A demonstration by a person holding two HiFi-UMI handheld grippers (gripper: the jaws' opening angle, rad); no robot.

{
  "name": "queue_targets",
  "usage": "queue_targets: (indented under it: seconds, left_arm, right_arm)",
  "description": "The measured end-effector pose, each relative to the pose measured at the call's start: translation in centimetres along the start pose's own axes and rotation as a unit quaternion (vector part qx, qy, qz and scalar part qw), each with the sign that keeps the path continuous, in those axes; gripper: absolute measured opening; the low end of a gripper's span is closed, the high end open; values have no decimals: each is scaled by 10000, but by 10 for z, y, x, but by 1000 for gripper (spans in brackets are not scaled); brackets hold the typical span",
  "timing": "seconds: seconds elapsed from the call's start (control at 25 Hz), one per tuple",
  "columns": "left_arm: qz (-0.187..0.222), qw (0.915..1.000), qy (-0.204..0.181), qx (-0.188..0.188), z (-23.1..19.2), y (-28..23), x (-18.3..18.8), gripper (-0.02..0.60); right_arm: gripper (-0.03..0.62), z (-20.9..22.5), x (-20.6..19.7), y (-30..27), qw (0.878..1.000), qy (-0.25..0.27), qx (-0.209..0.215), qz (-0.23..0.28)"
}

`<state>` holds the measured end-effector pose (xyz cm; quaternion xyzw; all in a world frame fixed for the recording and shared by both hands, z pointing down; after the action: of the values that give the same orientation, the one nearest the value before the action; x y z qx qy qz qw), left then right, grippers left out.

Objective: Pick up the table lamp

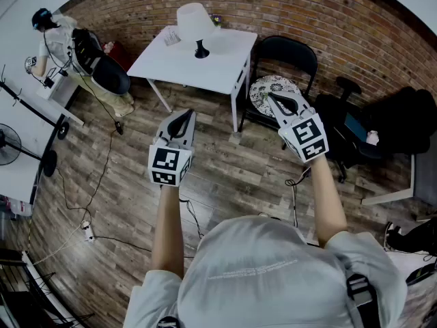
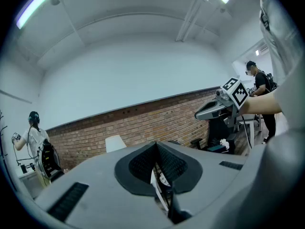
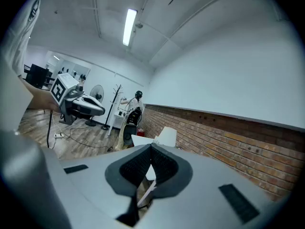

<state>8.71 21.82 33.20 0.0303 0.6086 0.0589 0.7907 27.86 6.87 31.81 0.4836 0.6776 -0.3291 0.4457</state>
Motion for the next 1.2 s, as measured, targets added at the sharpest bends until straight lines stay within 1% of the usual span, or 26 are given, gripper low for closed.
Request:
queue_targets:
  seconds: [0.12,0.2,0.28,0.32,0.44,0.56,0.68,0.88,1.0,1.2]
  left_arm:
    - [19,9994,-332,127,-3,4,3,14]
    - [140,9987,-480,132,-4,6,7,14]
    - [285,9985,-429,162,-6,8,7,14]
    - [288,9987,-365,184,-7,10,4,13]
    - [141,9994,-231,196,-9,15,-6,14]
    - [132,9996,-180,191,-16,23,-11,14]
    - [31,9997,-245,61,-23,33,-16,14]
    - [-54,9999,-139,-61,-38,49,-26,15]
    - [-117,9998,-121,-73,-50,59,-34,15]
    - [-90,9998,-53,-152,-61,60,-43,17]
  right_arm:
    - [2,-3,1,-2,10000,13,13,21]
    - [2,-7,0,-3,9999,-106,59,-8]
    - [2,-11,-1,-4,9995,-299,127,14]
    - [2,-14,-1,-5,9992,-380,137,54]
    - [0,-19,1,-6,9985,-514,21,188]
    - [0,-26,1,-11,9990,-442,-4,68]
    - [0,-38,1,-16,9994,-340,29,-79]
    - [0,-56,3,-16,9988,-451,-108,-175]
    - [0,-63,4,-20,9986,-419,-202,-237]
    - [0,-70,6,-30,9989,-293,-224,-275]
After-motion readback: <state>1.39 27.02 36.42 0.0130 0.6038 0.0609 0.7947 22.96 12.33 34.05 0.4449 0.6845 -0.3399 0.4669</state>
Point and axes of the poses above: the fingertips, and each gripper's own axes: y backward along the fingers, z to its right, x out of its top, the point moved 4 cm from there along y, backward along the fingers, and after that the axes turned 12 degrees about z, right-handed, at the moved point
